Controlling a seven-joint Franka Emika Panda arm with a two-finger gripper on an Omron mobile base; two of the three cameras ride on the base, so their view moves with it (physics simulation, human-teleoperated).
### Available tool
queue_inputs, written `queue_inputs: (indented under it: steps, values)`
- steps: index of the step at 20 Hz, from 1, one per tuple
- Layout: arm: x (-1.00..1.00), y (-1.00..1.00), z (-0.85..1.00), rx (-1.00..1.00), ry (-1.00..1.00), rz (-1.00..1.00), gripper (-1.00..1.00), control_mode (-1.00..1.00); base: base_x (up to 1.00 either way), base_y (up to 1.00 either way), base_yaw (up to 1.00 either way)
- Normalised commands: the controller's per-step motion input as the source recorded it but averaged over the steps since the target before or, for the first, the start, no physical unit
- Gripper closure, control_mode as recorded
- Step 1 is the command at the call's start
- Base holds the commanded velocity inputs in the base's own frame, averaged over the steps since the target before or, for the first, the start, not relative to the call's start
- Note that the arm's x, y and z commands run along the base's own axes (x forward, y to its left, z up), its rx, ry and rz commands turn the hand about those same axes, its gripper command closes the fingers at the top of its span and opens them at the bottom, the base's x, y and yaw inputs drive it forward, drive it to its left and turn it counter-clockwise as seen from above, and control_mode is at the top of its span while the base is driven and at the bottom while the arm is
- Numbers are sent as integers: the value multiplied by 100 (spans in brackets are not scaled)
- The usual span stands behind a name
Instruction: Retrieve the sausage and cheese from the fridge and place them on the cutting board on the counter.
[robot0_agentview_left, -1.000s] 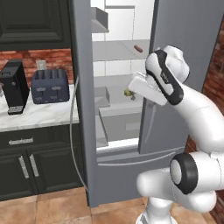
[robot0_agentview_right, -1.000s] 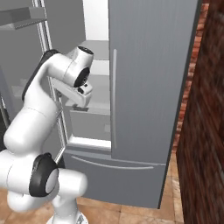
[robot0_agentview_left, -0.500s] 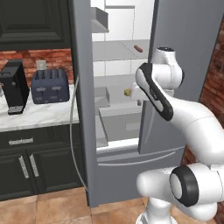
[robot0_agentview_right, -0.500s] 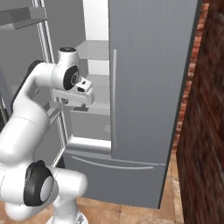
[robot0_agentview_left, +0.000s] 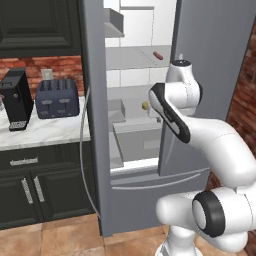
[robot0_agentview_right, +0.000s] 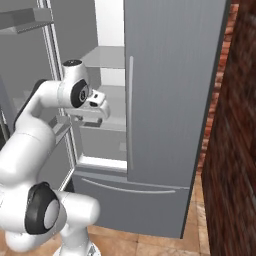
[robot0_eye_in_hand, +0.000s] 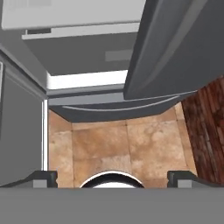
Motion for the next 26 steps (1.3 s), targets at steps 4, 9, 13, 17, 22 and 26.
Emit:
queue_inputs:
  steps: [4,9,13,17,22,26]
  values:
    - [69,-25,-1,-9,-4,-2,-100,-100,0,0,0]
    - [32,-70,0,-7,-3,-1,-100,-100,0,0,0]
    - [37,-71,0,-1,-1,0,-100,-100,0,0,0]
    - [41,-41,-19,0,-9,0,-100,-100,0,0,0]
    - [27,-4,-46,3,-17,0,-100,-100,0,0,0]
    - [22,0,-45,3,-20,0,-100,-100,0,0,0]
